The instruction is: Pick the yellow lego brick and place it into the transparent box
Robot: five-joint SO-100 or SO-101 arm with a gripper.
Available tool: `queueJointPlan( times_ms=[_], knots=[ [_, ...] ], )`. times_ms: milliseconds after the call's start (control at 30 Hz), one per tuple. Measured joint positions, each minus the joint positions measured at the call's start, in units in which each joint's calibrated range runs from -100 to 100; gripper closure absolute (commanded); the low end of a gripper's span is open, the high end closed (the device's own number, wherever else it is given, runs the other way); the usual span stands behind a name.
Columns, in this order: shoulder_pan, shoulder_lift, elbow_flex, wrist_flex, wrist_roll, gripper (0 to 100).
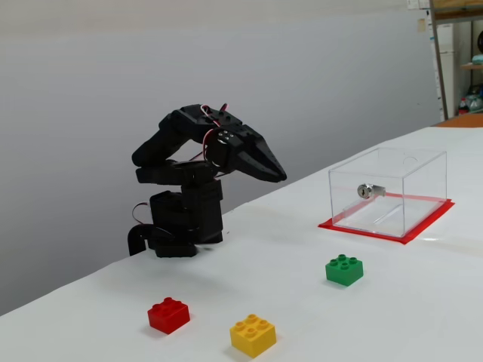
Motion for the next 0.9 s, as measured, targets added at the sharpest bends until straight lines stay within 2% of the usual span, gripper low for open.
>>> queueJointPlan(
  times_ms=[300,567,900],
  knots=[
    [13.9,23.1,-17.1,0.0,0.0,97],
    [27.1,36.0,-19.8,0.0,0.0,97],
    [34.6,55.6,-27.2,-0.1,0.0,97]
  ],
)
